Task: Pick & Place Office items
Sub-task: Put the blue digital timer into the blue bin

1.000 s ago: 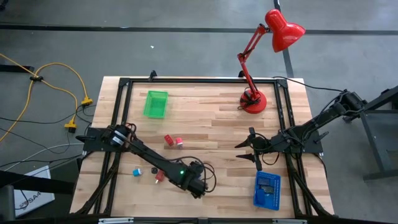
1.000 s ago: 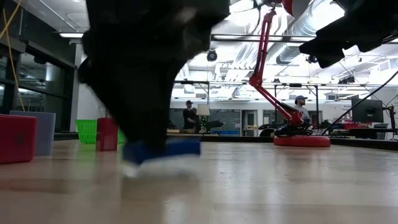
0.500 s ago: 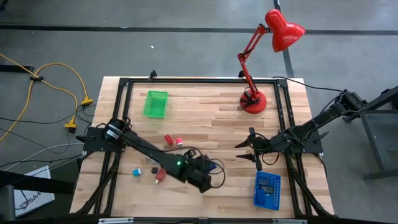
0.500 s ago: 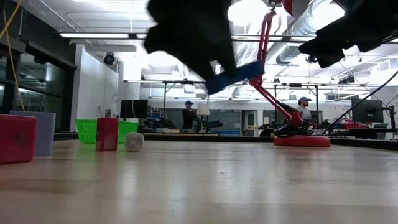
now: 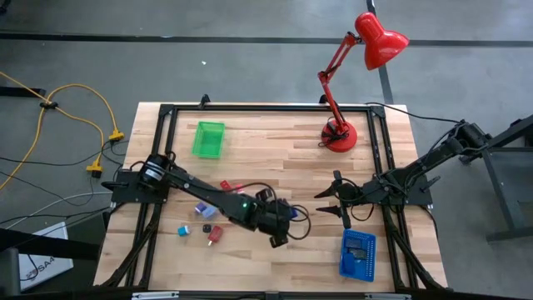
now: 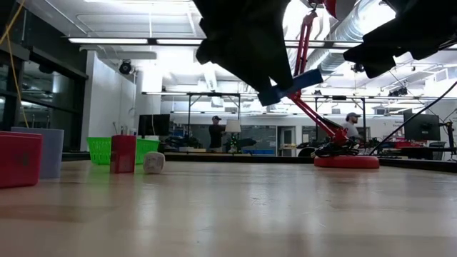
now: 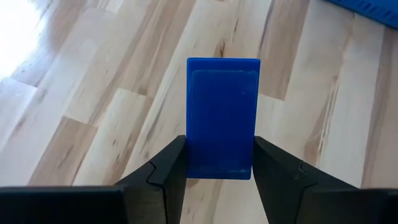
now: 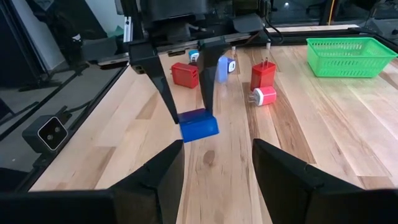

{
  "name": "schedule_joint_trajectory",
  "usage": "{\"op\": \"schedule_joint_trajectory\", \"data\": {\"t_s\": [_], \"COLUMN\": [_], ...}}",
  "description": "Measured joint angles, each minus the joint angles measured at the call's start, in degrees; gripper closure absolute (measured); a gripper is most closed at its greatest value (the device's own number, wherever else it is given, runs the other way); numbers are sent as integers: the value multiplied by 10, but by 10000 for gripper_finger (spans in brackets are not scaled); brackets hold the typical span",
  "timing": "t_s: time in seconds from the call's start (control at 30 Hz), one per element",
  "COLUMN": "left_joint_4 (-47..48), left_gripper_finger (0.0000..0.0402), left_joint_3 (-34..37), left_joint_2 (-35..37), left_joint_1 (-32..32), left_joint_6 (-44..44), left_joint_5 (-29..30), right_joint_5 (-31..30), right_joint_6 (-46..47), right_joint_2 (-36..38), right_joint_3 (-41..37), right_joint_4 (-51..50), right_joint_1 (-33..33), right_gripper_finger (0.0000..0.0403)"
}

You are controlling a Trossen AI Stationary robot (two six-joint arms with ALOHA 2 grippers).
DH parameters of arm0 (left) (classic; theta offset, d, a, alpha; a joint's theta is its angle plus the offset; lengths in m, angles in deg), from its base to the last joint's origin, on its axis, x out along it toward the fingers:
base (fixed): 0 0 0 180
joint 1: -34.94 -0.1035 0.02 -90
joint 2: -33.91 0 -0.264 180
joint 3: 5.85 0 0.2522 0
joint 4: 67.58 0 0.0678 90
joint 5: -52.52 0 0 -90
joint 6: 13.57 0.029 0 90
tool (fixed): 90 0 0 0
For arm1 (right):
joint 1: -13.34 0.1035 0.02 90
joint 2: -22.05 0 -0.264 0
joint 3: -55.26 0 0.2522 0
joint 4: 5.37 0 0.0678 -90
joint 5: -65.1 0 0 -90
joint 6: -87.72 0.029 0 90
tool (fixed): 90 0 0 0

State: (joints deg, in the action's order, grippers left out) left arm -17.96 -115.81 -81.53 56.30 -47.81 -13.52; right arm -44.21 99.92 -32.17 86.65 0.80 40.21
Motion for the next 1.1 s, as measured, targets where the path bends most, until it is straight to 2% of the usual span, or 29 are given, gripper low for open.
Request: {"op": "schedule_joint_trajectory", "data": {"t_s": [0.3, 0.5, 0.6, 0.83, 1.1], "left_joint_4": [0, -10, -25, -54, -47], "left_gripper_finger": [253, 253, 253, 253, 253], "left_joint_3": [0, 0, 0, 0, 0], "left_joint_2": [0, 0, 0, -1, -1], "left_joint_1": [-1, -1, -1, -1, -1], "left_joint_6": [18, 64, 102, 169, 168], "left_joint_5": [-2, 0, 6, 56, 114], "right_joint_5": [0, 0, 0, 0, 3], "right_joint_6": [0, 1, 39, 163, 182], "right_joint_2": [0, 0, 0, 0, 0], "right_joint_3": [0, 0, 0, 0, 0], "right_joint_4": [0, 0, 0, 0, 9], "right_joint_1": [0, 0, 0, 0, 0], "right_gripper_finger": [227, 227, 227, 227, 227]}}
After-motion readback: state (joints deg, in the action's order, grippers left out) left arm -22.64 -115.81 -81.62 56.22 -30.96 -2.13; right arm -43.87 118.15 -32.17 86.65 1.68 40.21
